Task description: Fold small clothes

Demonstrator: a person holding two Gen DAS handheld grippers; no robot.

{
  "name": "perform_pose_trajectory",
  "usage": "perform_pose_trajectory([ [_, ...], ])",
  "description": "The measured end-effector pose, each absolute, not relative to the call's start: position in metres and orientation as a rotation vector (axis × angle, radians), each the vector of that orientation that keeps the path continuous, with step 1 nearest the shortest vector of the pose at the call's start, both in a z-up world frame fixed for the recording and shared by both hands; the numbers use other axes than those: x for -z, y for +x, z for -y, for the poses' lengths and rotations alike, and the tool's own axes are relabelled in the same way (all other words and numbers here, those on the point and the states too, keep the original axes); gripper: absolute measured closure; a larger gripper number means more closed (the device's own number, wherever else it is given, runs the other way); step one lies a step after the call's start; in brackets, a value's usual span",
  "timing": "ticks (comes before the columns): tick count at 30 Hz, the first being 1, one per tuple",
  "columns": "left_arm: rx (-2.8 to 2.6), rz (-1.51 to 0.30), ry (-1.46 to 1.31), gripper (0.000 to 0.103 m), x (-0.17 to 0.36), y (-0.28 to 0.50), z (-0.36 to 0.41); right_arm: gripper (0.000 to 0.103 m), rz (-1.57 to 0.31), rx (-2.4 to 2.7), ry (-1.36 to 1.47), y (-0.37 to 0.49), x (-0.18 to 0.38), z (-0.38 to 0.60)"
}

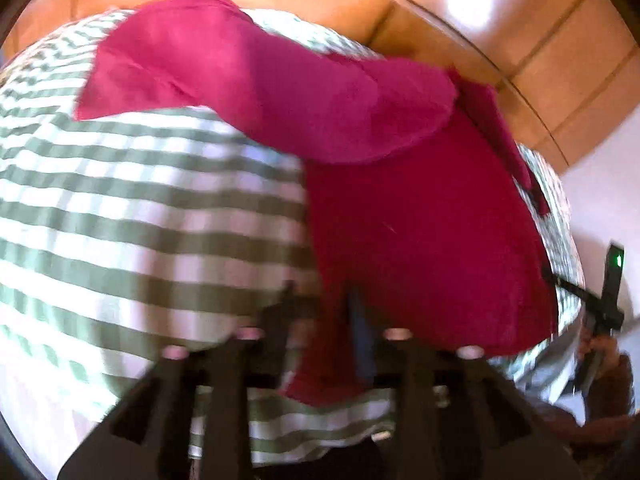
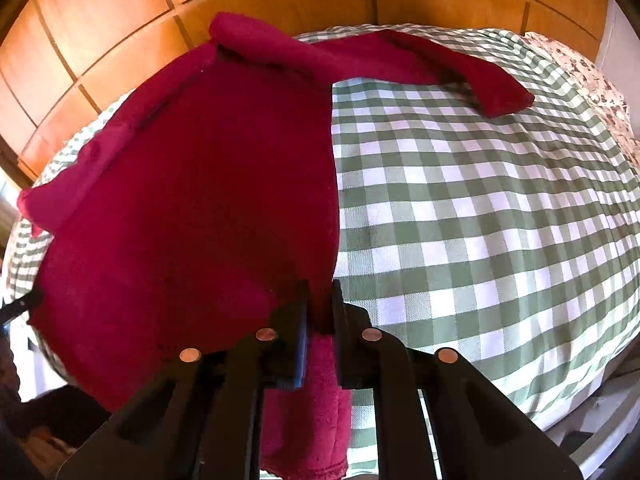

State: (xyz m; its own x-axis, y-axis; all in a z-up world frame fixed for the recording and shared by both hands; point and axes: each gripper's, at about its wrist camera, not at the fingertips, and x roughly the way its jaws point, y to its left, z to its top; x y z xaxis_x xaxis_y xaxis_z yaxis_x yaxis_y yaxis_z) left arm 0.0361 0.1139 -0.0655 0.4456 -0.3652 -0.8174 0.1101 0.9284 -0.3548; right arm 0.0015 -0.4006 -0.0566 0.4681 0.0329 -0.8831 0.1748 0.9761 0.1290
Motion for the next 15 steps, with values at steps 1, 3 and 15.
perform_pose_trajectory([
  [1,0.248,-1.028,-0.243,0.051,0.058,0.037,-0.121,0.076,-1.070,0.106,0.203,0.003,0.053,0.401],
  [3,0.157,-0.966,-0.165,0.043,0.047,0.041,-0.133,0.039,-1.032,0.135,0.181,0.005,0.045,0.400],
  [15,-0.137,-0.839,0.134,0.026,0.041,0.106,-0.196,0.039,-0.990,-0.106,0.126,0.050,0.030,0.303],
])
